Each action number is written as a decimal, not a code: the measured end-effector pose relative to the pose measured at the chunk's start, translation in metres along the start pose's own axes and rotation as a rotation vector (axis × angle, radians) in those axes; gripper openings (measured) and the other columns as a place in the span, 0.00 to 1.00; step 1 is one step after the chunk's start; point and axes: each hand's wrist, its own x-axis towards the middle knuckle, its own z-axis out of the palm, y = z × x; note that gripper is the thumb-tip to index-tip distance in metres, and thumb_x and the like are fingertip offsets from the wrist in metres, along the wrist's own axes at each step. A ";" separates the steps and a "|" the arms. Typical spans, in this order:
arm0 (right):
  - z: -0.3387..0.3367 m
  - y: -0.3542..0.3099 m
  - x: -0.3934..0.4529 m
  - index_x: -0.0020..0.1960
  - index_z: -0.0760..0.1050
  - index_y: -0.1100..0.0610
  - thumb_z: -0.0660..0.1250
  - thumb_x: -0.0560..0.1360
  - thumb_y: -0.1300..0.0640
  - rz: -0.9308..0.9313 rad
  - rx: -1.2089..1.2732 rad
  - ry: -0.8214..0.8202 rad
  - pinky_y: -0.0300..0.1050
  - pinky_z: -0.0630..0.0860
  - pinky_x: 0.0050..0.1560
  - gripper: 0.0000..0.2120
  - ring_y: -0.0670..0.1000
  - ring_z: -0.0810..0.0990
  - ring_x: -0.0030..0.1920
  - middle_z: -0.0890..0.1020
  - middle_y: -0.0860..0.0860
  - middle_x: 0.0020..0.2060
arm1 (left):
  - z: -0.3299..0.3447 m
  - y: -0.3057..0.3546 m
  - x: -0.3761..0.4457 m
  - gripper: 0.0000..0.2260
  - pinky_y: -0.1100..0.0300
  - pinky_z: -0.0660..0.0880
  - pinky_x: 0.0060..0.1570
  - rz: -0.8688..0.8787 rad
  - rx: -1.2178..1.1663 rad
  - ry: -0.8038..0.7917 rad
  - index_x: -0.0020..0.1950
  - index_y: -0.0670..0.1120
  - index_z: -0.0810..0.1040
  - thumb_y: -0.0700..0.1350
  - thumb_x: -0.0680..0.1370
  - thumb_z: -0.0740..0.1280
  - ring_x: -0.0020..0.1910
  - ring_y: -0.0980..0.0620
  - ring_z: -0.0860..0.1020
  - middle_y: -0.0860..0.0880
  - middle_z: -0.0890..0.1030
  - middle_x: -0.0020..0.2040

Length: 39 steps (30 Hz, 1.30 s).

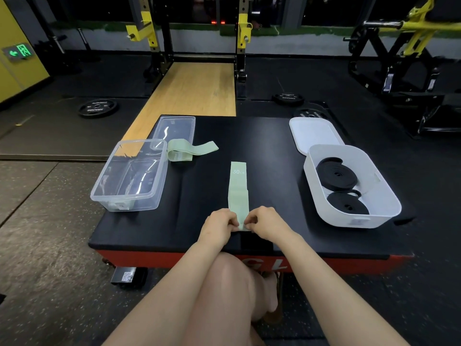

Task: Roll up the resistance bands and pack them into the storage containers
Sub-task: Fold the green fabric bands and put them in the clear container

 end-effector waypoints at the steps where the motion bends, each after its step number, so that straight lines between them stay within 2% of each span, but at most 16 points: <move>1: 0.000 0.000 0.000 0.50 0.81 0.54 0.68 0.75 0.58 0.006 -0.003 0.022 0.43 0.77 0.49 0.05 0.51 0.80 0.46 0.81 0.50 0.46 | 0.000 0.000 0.000 0.03 0.59 0.72 0.47 -0.004 0.002 0.004 0.46 0.45 0.81 0.39 0.75 0.68 0.49 0.50 0.77 0.54 0.76 0.46; 4: 0.001 0.002 -0.003 0.48 0.80 0.54 0.68 0.75 0.57 -0.023 -0.045 0.076 0.46 0.78 0.49 0.03 0.51 0.79 0.45 0.77 0.47 0.43 | 0.000 0.000 0.001 0.04 0.60 0.70 0.46 0.005 0.035 0.019 0.47 0.47 0.81 0.42 0.76 0.67 0.51 0.52 0.75 0.54 0.78 0.49; 10: 0.010 0.004 -0.011 0.53 0.80 0.54 0.64 0.77 0.58 -0.185 -0.093 0.140 0.48 0.76 0.51 0.08 0.52 0.78 0.49 0.77 0.48 0.50 | 0.003 -0.002 0.003 0.04 0.59 0.71 0.49 -0.025 -0.054 0.009 0.47 0.44 0.81 0.40 0.76 0.67 0.51 0.50 0.76 0.51 0.78 0.51; 13: 0.012 0.006 -0.014 0.54 0.78 0.55 0.67 0.76 0.54 -0.219 -0.085 0.145 0.45 0.74 0.50 0.09 0.51 0.77 0.49 0.77 0.48 0.51 | 0.005 -0.004 0.004 0.03 0.58 0.72 0.51 -0.064 -0.122 0.014 0.46 0.44 0.81 0.40 0.76 0.67 0.51 0.50 0.76 0.50 0.78 0.50; 15: 0.015 0.008 -0.014 0.55 0.78 0.56 0.67 0.76 0.56 -0.232 -0.094 0.156 0.43 0.74 0.50 0.09 0.51 0.77 0.50 0.77 0.48 0.51 | 0.007 -0.006 0.004 0.03 0.60 0.71 0.51 -0.085 -0.151 0.026 0.46 0.45 0.81 0.40 0.76 0.67 0.51 0.50 0.76 0.51 0.78 0.50; 20: 0.016 0.008 -0.012 0.53 0.80 0.57 0.68 0.75 0.59 -0.169 0.049 0.193 0.39 0.72 0.52 0.07 0.48 0.77 0.48 0.79 0.49 0.49 | 0.007 -0.008 0.003 0.03 0.65 0.66 0.47 -0.107 -0.188 0.036 0.47 0.46 0.81 0.43 0.76 0.68 0.49 0.54 0.75 0.52 0.78 0.50; 25: 0.012 0.008 -0.007 0.52 0.81 0.56 0.69 0.75 0.59 -0.132 0.069 0.157 0.40 0.73 0.52 0.07 0.48 0.77 0.48 0.80 0.49 0.49 | 0.007 -0.006 0.002 0.04 0.63 0.69 0.49 -0.113 -0.149 0.035 0.47 0.47 0.80 0.45 0.77 0.66 0.50 0.53 0.77 0.52 0.78 0.51; 30: 0.009 0.007 -0.003 0.52 0.81 0.56 0.67 0.76 0.60 -0.132 0.054 0.136 0.38 0.71 0.51 0.07 0.47 0.75 0.46 0.79 0.49 0.49 | 0.008 -0.006 0.003 0.04 0.63 0.70 0.48 -0.106 -0.151 0.053 0.46 0.48 0.80 0.45 0.77 0.66 0.48 0.54 0.77 0.52 0.78 0.51; 34: 0.009 0.008 -0.003 0.52 0.81 0.56 0.67 0.76 0.60 -0.161 0.042 0.120 0.38 0.70 0.49 0.06 0.46 0.75 0.45 0.76 0.46 0.46 | 0.010 -0.005 0.005 0.05 0.62 0.72 0.50 -0.103 -0.171 0.072 0.47 0.45 0.80 0.45 0.77 0.66 0.45 0.55 0.76 0.51 0.75 0.53; 36: 0.009 0.009 -0.002 0.52 0.81 0.56 0.67 0.76 0.60 -0.160 0.052 0.117 0.38 0.70 0.49 0.06 0.46 0.75 0.45 0.75 0.45 0.45 | 0.011 -0.005 0.005 0.05 0.62 0.72 0.52 -0.099 -0.185 0.076 0.48 0.45 0.80 0.44 0.76 0.66 0.48 0.55 0.76 0.50 0.75 0.55; 39: 0.008 0.008 0.001 0.51 0.81 0.56 0.67 0.76 0.60 -0.131 0.073 0.110 0.41 0.73 0.51 0.06 0.48 0.76 0.47 0.77 0.46 0.45 | 0.013 -0.006 0.006 0.06 0.67 0.65 0.52 -0.091 -0.219 0.085 0.50 0.44 0.81 0.43 0.77 0.66 0.56 0.55 0.73 0.51 0.73 0.58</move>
